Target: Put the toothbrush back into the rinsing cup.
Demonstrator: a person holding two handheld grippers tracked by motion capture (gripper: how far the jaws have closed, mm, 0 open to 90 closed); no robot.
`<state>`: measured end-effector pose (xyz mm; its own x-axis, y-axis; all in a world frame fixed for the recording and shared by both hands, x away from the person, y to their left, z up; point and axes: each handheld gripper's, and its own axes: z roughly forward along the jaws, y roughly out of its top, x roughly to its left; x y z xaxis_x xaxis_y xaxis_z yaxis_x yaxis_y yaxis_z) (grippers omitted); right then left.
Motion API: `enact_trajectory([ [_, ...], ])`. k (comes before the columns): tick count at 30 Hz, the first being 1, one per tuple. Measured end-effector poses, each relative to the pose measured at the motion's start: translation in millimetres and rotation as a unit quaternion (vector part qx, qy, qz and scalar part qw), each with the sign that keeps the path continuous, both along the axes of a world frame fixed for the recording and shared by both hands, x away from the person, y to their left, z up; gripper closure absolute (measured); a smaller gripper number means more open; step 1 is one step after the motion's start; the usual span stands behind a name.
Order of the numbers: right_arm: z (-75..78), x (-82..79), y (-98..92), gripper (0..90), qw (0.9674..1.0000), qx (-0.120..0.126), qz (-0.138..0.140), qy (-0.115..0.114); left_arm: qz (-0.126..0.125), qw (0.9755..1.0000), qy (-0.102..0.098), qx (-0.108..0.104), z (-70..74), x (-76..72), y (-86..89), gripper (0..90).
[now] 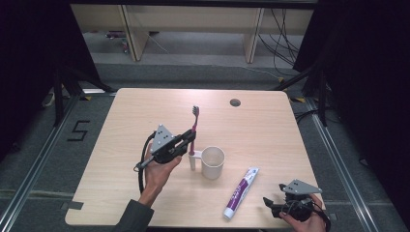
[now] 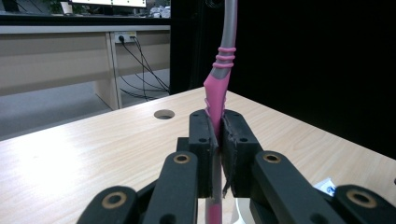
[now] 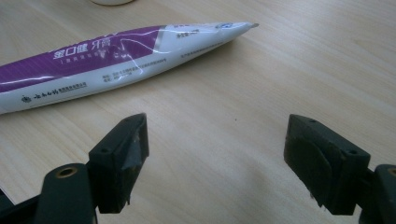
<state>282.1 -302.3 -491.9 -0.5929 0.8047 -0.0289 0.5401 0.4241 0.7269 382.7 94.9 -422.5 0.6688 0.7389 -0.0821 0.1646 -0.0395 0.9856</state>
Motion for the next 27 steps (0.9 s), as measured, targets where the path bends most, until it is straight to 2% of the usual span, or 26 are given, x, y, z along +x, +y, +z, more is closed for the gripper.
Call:
enact_trajectory([
  [9, 0.4, -0.7, 0.2, 23.1, 1.0000, -0.002, -0.007, 0.003, -0.003, 1.0000, 0.005, 0.001, -10.5, -0.8, 2.0, 82.7],
  [17, 0.1, -0.1, 0.0, 23.1, 1.0000, -0.002, -0.001, -0.001, -0.011, 0.9996, 0.012, 0.024, -19.3, -5.4, 0.5, 82.6],
  [23, -0.4, 0.1, 0.4, 23.1, 1.0000, -0.003, 0.001, -0.005, -0.011, 0.9993, 0.017, 0.031, -25.1, -6.2, 1.4, 82.5],
  [27, 0.2, -0.9, 0.6, 23.1, 1.0000, -0.004, -0.004, 0.001, -0.013, 0.9990, 0.023, 0.036, -29.6, -6.6, 2.1, 82.4],
])
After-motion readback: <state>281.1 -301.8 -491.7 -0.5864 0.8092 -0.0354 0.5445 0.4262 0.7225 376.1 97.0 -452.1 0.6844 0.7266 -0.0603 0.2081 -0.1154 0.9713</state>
